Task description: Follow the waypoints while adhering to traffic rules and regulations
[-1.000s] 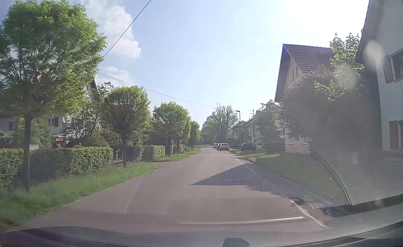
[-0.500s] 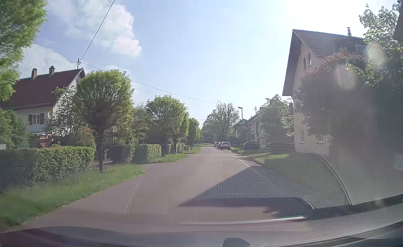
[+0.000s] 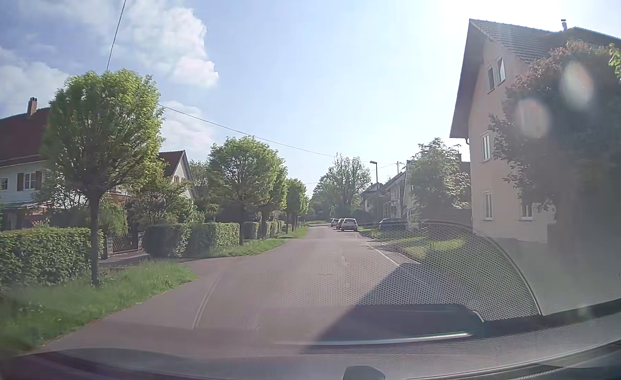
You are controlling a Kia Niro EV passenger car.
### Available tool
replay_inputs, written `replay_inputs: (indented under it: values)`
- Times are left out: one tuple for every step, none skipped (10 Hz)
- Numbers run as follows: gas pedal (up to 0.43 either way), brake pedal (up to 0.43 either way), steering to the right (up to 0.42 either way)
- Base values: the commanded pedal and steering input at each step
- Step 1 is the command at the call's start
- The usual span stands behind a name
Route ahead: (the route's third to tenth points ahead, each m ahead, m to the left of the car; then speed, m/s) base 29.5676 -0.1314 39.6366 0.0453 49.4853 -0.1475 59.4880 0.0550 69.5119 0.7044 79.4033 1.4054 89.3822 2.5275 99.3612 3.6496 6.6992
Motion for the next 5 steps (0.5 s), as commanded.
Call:
replay_inputs:
  values:
    - [0.079,0.000,0.000]
    - [0.079,0.000,0.000]
    - [0.079,0.000,0.001]
    - [0.067,0.000,0.001]
    - [0.067,0.000,0.002]
